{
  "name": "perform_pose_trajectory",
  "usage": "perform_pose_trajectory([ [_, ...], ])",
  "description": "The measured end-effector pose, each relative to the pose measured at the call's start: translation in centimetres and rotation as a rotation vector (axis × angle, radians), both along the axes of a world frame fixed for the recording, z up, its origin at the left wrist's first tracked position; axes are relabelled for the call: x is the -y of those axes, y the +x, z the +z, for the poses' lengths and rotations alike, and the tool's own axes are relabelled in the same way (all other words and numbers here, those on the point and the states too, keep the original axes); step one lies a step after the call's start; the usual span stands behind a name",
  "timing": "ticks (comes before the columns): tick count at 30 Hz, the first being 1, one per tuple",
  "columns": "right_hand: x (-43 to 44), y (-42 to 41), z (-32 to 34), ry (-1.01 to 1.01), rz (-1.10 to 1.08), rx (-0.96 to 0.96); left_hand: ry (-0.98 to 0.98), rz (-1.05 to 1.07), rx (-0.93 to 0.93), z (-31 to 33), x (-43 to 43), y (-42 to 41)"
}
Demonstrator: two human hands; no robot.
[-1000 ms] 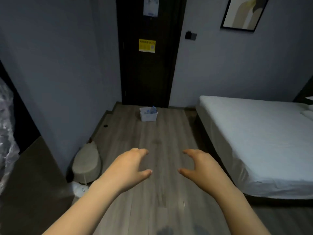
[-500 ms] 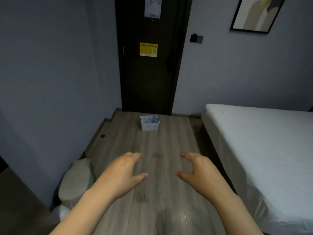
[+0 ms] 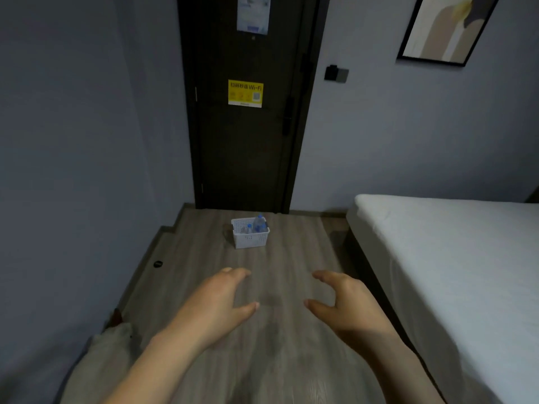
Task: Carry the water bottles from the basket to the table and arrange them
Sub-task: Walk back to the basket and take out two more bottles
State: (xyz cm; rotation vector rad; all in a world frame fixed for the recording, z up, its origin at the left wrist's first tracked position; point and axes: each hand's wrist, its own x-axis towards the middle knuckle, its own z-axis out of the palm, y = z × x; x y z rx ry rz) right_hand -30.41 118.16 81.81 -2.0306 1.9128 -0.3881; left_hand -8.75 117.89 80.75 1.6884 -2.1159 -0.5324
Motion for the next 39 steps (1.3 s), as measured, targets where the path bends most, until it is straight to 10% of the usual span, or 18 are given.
perform_pose_trajectory([
  [39,65.4,-4.1,-5.9,0.233,0.046,-0.003,0.206,0.075,0.001,-7.9,65.7,-3.2],
])
